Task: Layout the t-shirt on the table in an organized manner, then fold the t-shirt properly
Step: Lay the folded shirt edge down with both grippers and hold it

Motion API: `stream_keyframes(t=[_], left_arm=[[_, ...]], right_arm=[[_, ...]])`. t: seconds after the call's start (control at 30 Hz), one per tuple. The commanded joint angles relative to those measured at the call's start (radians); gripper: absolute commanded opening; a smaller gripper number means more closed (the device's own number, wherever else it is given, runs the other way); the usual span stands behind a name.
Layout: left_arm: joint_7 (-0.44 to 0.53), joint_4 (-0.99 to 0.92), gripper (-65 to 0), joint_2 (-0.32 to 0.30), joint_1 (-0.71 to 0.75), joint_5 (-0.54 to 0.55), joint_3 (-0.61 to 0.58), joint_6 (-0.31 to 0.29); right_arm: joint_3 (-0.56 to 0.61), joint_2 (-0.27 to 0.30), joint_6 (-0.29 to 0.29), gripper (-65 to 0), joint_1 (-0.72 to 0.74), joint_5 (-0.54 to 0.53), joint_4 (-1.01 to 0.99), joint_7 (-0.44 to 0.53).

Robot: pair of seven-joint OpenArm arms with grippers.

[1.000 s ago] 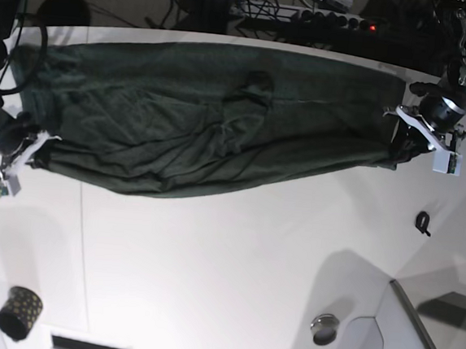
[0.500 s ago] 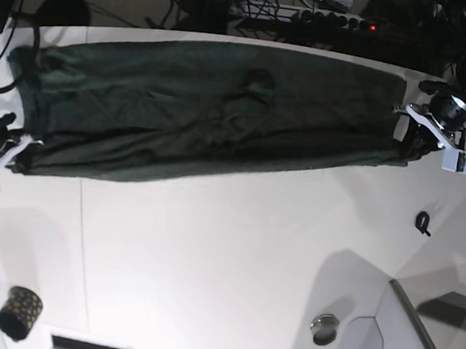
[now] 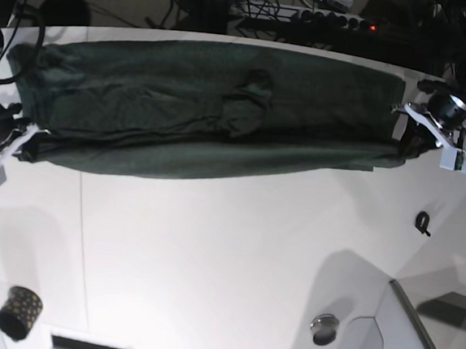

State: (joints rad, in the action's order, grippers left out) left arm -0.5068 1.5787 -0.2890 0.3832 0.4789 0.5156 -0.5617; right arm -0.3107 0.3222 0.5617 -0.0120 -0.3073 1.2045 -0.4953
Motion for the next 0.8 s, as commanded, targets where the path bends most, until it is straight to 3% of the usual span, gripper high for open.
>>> stream_keyframes(t=[0.0,0.23,0.77], left_arm=[[0.026,0.013,-65.0,-0.017,-0.005,0.013,0.005,-0.005],[0.026,0.012,-65.0,-0.017,0.046,0.010,0.005,-0.005],[0.024,0.012,-65.0,-0.036,0.095,0.010,-0.004,-0.005]], right_arm=[[-0.006,0.018,0.004,-65.0,0.007,-0.010,0.013,0.022],[-0.011,0.012,0.004,-65.0,-0.024,-0.014,0.013,-0.033],[-0.005,0.012,-0.001,-64.7,-0.042,-0.010,-0.048,-0.035]])
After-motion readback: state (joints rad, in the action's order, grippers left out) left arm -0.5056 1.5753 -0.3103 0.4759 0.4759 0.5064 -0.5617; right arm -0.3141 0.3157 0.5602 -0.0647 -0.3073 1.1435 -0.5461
